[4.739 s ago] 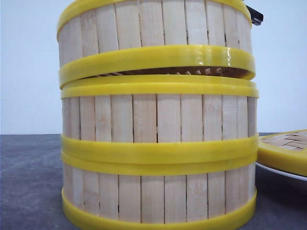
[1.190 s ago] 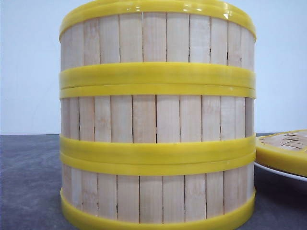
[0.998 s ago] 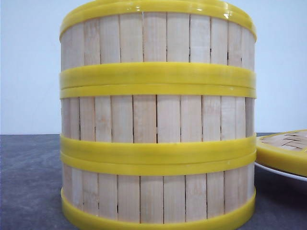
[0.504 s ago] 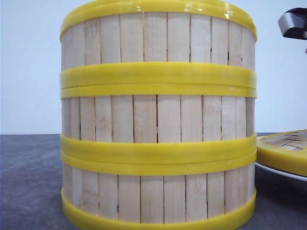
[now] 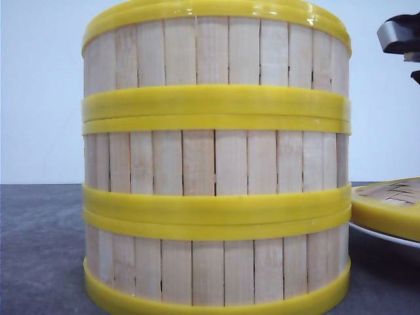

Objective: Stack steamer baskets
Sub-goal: 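Grasp the woven bamboo lid rim on the plate with the right gripper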

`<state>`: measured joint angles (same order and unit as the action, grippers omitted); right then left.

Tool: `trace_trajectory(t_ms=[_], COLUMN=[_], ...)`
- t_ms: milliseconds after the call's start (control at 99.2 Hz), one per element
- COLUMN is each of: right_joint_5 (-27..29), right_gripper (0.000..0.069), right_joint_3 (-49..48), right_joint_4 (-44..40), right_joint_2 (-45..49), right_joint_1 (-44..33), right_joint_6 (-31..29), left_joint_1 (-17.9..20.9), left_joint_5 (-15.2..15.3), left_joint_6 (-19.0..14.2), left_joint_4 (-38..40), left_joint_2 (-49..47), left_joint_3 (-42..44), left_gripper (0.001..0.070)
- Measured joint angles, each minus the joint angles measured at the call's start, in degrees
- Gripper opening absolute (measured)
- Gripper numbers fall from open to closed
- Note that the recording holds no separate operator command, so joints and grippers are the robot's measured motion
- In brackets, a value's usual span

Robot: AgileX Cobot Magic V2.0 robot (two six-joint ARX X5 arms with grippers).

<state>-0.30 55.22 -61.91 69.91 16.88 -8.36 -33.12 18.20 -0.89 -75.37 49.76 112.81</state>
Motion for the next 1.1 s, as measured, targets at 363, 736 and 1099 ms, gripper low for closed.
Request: trace_trajectory(t_ms=[363,736,1099], right_joint_5=[0.0,-0.1,-0.1], right_gripper=[0.0249,0.019,0.0065], right_joint_3=[0.0,0.7,1.2], right_joint_4=[0.1,1.4,1.3], right_joint_2=[3.5,5.5,6.3], right_joint_1=[0.0,0.0,-0.1], right_joint_6=[0.0,0.0,-0.1], left_joint_1=[0.0,0.0,0.0], left_joint_5=[0.0,0.0,0.0], left_joint_6=[0.0,0.0,0.0], left_joint_4=[0.2,0.2,0.2], left_joint_2=[0.0,0.0,0.0], left_joint_3=[0.0,0.0,0.0], left_gripper=[0.0664,0.0664,0.0664])
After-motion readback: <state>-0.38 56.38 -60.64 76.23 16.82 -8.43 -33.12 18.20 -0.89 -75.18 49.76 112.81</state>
